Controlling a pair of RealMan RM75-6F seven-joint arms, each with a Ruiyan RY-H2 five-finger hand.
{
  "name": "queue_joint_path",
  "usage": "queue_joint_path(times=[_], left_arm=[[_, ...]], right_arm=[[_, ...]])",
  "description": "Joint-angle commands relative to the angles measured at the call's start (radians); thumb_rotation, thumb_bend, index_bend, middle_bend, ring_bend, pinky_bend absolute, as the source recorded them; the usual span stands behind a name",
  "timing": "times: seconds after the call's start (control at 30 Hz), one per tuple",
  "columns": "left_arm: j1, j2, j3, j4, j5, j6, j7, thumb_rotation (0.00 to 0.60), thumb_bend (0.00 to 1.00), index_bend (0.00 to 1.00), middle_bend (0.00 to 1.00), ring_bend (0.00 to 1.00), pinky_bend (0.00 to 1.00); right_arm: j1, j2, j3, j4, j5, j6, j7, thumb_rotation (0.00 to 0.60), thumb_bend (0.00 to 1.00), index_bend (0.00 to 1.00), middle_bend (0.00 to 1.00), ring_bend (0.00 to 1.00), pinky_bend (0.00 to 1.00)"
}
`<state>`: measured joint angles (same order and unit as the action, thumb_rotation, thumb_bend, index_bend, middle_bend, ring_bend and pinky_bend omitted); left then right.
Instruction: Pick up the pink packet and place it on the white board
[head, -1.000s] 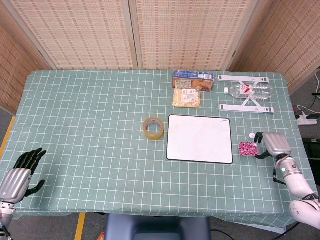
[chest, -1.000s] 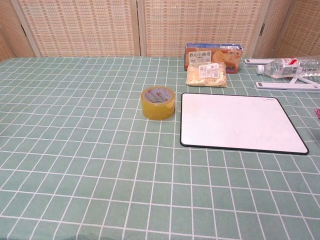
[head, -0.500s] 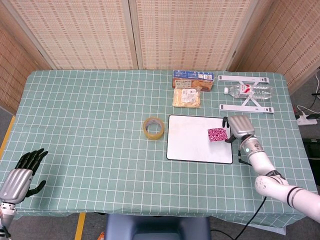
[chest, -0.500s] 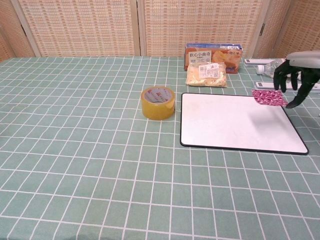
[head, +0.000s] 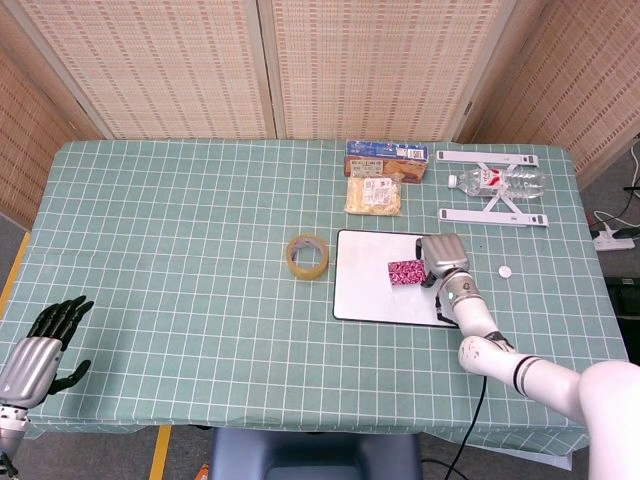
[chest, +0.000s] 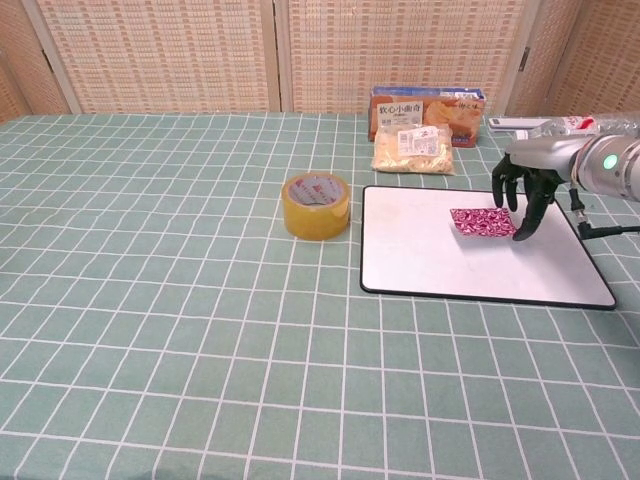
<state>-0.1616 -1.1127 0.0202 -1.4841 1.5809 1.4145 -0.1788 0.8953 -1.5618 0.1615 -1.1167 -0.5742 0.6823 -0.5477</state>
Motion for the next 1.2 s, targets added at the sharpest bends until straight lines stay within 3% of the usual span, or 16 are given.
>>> queue_joint_path(times=[0.03, 0.27, 0.47, 0.8, 0.97, 1.2], left_arm=[[0.001, 0.001, -0.001, 0.002, 0.000, 0.003, -0.005, 0.600, 0.28, 0.00, 0.00, 0.00, 0.00], [0.000, 0.002, 0.001, 0.004, 0.005, 0.004, -0.011, 0.600, 0.28, 0.00, 0.00, 0.00, 0.00], [0.000, 0.002, 0.002, 0.003, 0.007, 0.004, -0.010, 0.600, 0.27, 0.00, 0.00, 0.00, 0.00], [-0.004, -0.003, 0.005, 0.004, 0.006, -0.007, 0.004, 0.600, 0.28, 0.00, 0.00, 0.00, 0.00], [-0.010, -0.009, 0.006, -0.001, 0.006, -0.018, 0.021, 0.600, 0.27, 0.00, 0.00, 0.00, 0.00], [-0.019, -0.021, 0.003, -0.009, -0.005, -0.040, 0.055, 0.600, 0.27, 0.00, 0.00, 0.00, 0.00]], right_arm=[[0.007, -0.011, -0.008, 0.011, 0.012, -0.001, -0.006, 0.600, 0.00, 0.49, 0.45, 0.46, 0.48], [0.012, -0.029, -0.016, 0.033, 0.024, 0.015, -0.007, 0.600, 0.00, 0.45, 0.45, 0.46, 0.48], [-0.006, 0.004, 0.002, -0.008, -0.030, 0.034, 0.053, 0.600, 0.00, 0.28, 0.46, 0.46, 0.48], [-0.101, 0.174, -0.041, -0.115, -0.088, 0.132, 0.078, 0.600, 0.00, 0.33, 0.46, 0.47, 0.48], [-0.169, 0.224, -0.075, -0.033, -0.070, 0.063, 0.141, 0.600, 0.00, 0.36, 0.46, 0.47, 0.48], [-0.209, 0.167, -0.080, 0.147, -0.131, -0.066, 0.263, 0.600, 0.00, 0.36, 0.46, 0.47, 0.48]])
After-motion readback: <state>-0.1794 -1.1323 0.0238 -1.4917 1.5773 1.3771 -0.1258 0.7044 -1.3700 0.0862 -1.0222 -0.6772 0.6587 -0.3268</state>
